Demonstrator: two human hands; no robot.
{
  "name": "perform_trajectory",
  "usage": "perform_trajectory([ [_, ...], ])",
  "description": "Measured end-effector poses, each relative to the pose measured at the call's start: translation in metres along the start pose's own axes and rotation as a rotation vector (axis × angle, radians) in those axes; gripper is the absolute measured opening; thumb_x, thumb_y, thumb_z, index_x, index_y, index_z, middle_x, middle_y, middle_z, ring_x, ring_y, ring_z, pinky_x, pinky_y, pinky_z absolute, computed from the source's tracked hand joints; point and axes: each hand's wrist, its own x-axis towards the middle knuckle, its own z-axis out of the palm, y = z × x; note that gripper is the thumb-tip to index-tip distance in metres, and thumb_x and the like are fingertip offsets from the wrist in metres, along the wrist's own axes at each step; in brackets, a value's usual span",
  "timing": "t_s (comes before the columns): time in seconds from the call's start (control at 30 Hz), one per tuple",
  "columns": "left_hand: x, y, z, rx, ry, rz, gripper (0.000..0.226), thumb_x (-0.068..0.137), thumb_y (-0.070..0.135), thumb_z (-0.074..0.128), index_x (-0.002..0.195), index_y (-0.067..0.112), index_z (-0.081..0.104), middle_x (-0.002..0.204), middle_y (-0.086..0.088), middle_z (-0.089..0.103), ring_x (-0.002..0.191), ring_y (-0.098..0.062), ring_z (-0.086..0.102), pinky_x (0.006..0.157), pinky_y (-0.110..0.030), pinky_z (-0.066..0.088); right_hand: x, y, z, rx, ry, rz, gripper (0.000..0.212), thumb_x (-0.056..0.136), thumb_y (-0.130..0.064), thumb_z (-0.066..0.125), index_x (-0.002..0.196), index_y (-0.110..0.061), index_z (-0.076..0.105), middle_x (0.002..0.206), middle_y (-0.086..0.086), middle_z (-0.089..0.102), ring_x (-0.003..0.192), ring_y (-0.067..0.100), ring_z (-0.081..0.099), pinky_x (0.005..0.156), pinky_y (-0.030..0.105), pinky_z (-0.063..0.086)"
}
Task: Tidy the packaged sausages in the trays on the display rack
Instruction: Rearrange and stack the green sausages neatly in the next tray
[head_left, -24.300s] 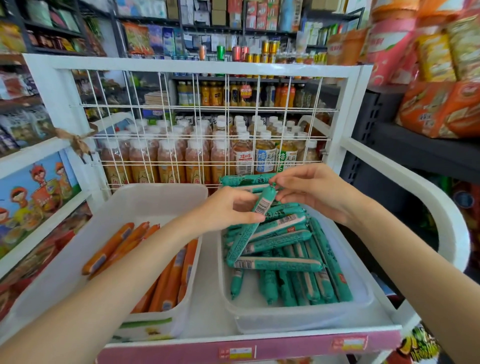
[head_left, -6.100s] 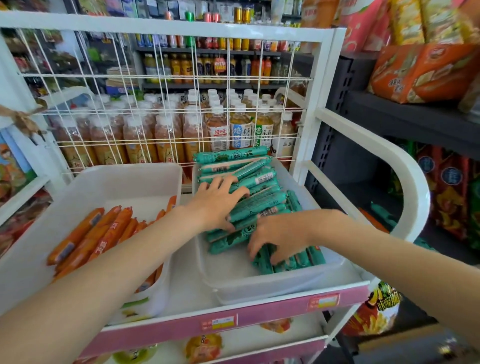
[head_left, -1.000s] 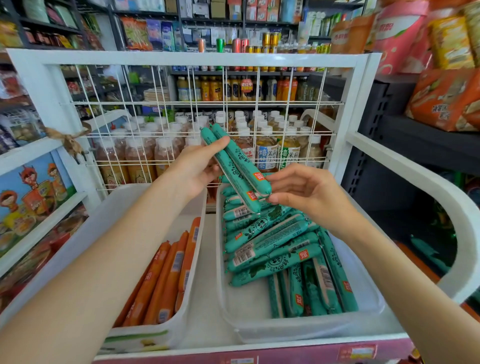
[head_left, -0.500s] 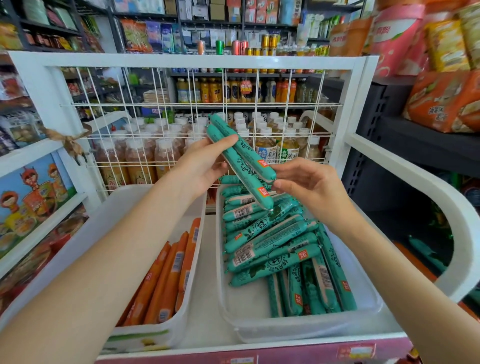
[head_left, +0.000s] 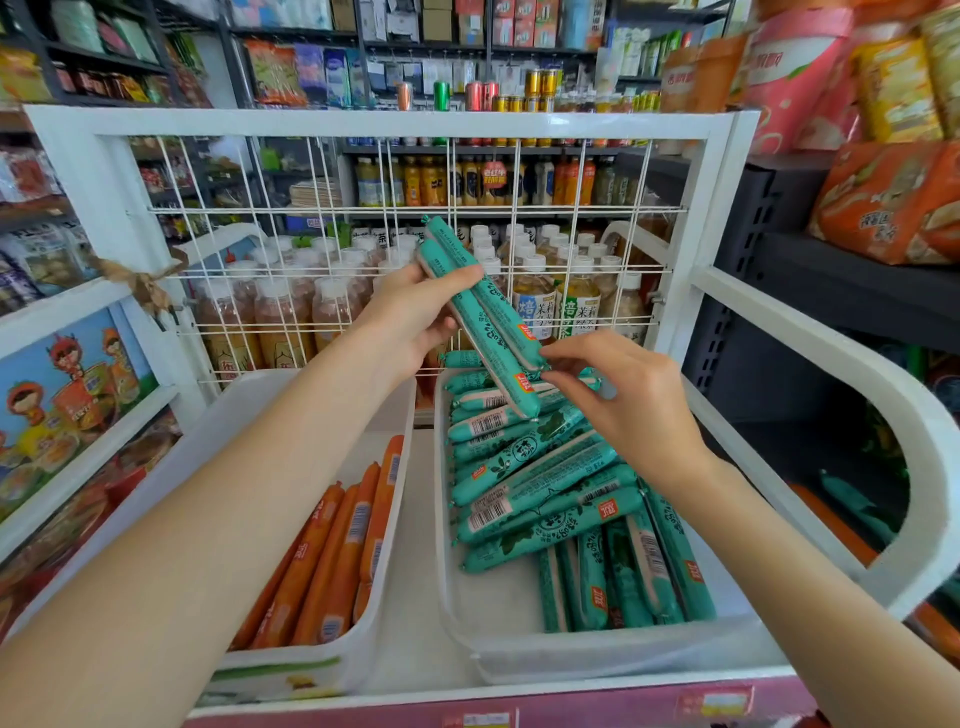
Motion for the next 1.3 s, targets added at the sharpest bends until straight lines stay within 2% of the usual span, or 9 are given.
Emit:
perform_trajectory([
  [0.23,0.003,0.001,0.003,0.033,-0.004,-0.004,0.014,0.084,0.014,0.064,0.096,0.014,0.058,0.088,-0.002,0.066,0.079,-0.011,0.064,0.058,-0.014,0.048,0.002,0.000,-0.003,0.062,0.016,0.032,0.019,0.079,-0.004,0.067,0.098,-0.005,0.068,0.089,0.003,0.068,0.086,0.006,0.060,0.085,0.007,0.046],
  [0.4,0.009,0.002,-0.001,-0.069,0.020,-0.038,0.008,0.085,0.013,0.063,0.088,0.015,0.057,0.084,-0.004,0.066,0.075,-0.011,0.065,0.047,-0.011,0.044,0.001,-0.008,-0.012,0.436,-0.261,0.304,0.049,0.078,-0.014,0.071,0.120,-0.024,0.048,0.098,-0.008,0.064,0.094,0.001,0.062,0.085,0.012,0.048],
  [0.5,0.010,0.000,0.000,-0.082,0.037,-0.052,0.008,0.084,0.012,0.064,0.087,0.014,0.056,0.083,-0.005,0.066,0.074,-0.012,0.064,0.045,-0.011,0.043,-0.001,-0.011,-0.012,0.349,-0.345,0.315,0.062,0.072,-0.019,0.075,0.123,-0.027,0.041,0.099,-0.017,0.060,0.093,-0.002,0.060,0.084,0.006,0.045],
  [0.67,0.012,-0.004,0.004,-0.127,0.052,-0.078,0.010,0.083,0.012,0.065,0.088,0.013,0.056,0.084,-0.004,0.065,0.074,-0.011,0.063,0.050,-0.013,0.045,-0.005,-0.007,-0.013,0.298,-0.273,0.264,0.033,0.081,-0.007,0.067,0.111,-0.015,0.057,0.094,-0.024,0.060,0.087,-0.013,0.060,0.082,0.003,0.044],
  [0.83,0.008,-0.022,0.011,-0.359,0.151,-0.142,0.014,0.082,0.013,0.066,0.090,0.008,0.055,0.088,-0.007,0.063,0.073,-0.012,0.060,0.043,-0.011,0.045,-0.005,-0.008,-0.017,0.857,-0.119,0.618,0.039,0.083,-0.008,0.060,0.117,-0.019,0.044,0.120,0.005,0.058,0.089,0.022,0.069,0.076,0.033,0.057],
  [0.93,-0.004,-0.044,0.026,-0.354,0.165,-0.181,0.014,0.081,0.012,0.067,0.085,0.008,0.054,0.088,-0.007,0.061,0.073,-0.012,0.058,0.044,-0.012,0.046,-0.002,-0.005,-0.016,1.010,-0.060,0.829,0.060,0.074,-0.013,0.068,0.124,-0.030,0.041,0.122,0.004,0.054,0.081,0.025,0.070,0.071,0.027,0.056],
  [1.03,-0.011,-0.051,0.035,-0.344,0.057,-0.275,0.012,0.082,0.009,0.066,0.085,0.005,0.055,0.087,-0.012,0.064,0.075,-0.018,0.062,0.054,-0.019,0.055,0.001,0.001,-0.014,0.848,0.074,0.904,0.026,0.082,-0.011,0.064,0.108,-0.014,0.061,0.097,0.010,0.062,0.061,0.014,0.063,0.060,0.018,0.052],
  [1.17,-0.016,-0.039,0.021,-0.084,-0.192,-0.322,0.018,0.087,0.013,0.060,0.100,0.001,0.060,0.089,-0.015,0.069,0.078,-0.022,0.068,0.065,-0.028,0.059,0.003,0.033,-0.029,0.767,0.155,1.044,0.013,0.088,-0.011,0.060,0.096,-0.003,0.064,0.082,0.010,0.065,0.051,0.011,0.056,0.049,0.016,0.046],
  [1.3,-0.010,-0.047,-0.006,0.598,0.030,0.086,0.012,0.089,0.010,0.056,0.100,0.009,0.060,0.089,-0.005,0.066,0.085,-0.018,0.064,0.078,-0.030,0.055,0.008,0.052,-0.036,0.682,-0.076,1.057,0.020,0.089,-0.011,0.057,0.100,0.005,0.062,0.080,0.013,0.063,0.052,0.011,0.058,0.048,0.014,0.048],
])
